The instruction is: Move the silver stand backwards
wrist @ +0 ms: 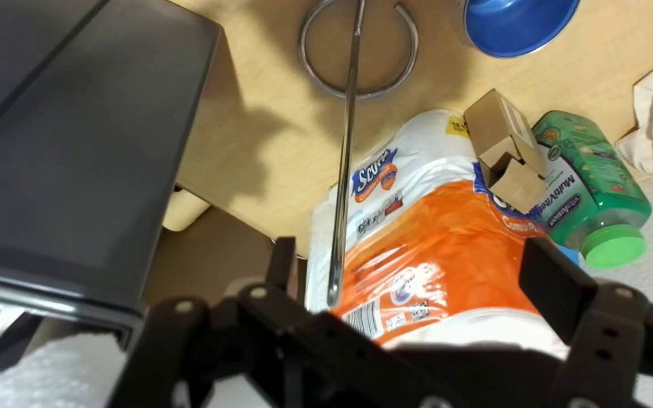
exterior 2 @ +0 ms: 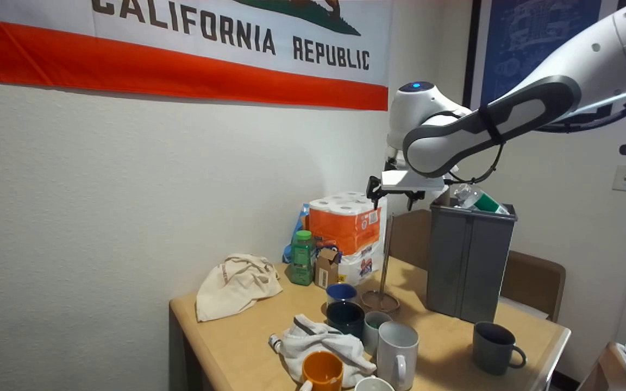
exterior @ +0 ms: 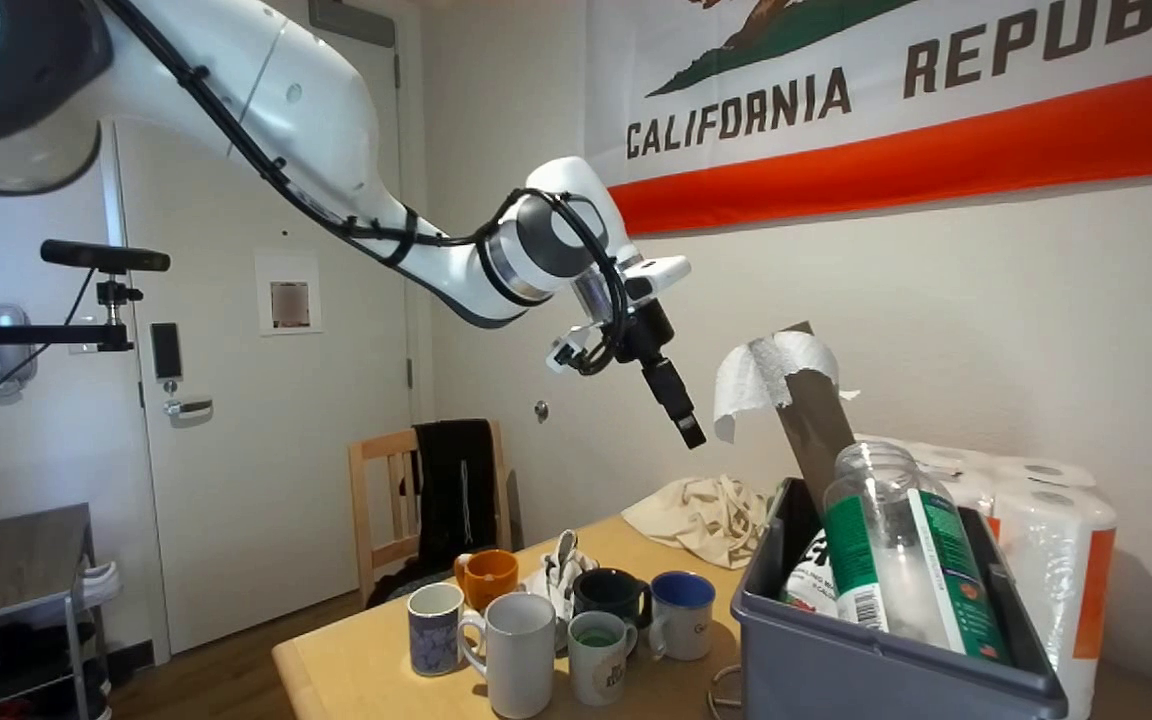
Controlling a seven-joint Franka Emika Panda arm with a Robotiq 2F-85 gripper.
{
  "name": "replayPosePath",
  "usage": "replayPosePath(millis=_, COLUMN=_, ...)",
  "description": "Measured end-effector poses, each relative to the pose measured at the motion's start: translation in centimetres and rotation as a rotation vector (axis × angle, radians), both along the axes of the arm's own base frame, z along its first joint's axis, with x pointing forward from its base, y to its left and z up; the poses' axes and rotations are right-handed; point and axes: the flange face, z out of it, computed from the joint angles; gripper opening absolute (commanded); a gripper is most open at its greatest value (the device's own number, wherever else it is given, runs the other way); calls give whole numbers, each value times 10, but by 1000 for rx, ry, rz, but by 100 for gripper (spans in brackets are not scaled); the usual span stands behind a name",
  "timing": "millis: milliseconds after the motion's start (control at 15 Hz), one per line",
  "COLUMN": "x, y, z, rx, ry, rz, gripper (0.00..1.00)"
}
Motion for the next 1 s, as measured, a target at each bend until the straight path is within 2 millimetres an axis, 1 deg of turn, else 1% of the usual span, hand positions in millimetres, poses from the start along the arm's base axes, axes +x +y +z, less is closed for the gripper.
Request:
replayPosePath(millis=200, x=-30, y=12, z=21, rx=-8, ry=34, rz=48, gripper=100)
replayPosePath(millis=400, x=-66, y=18, z=27, rx=-4, ry=84, rz=86, gripper=100)
replayPosePath(millis=600, x=-102, y=22, z=21, rx=2, ry=134, rz=112, gripper=100)
replayPosePath(millis=800, x=-135, y=30, z=4, rx=15, ry=183, rz=142, gripper=100)
replayPosePath(millis=1000, x=-166, y=43, z=-13, rx=39, ry=218, rz=190, gripper=100)
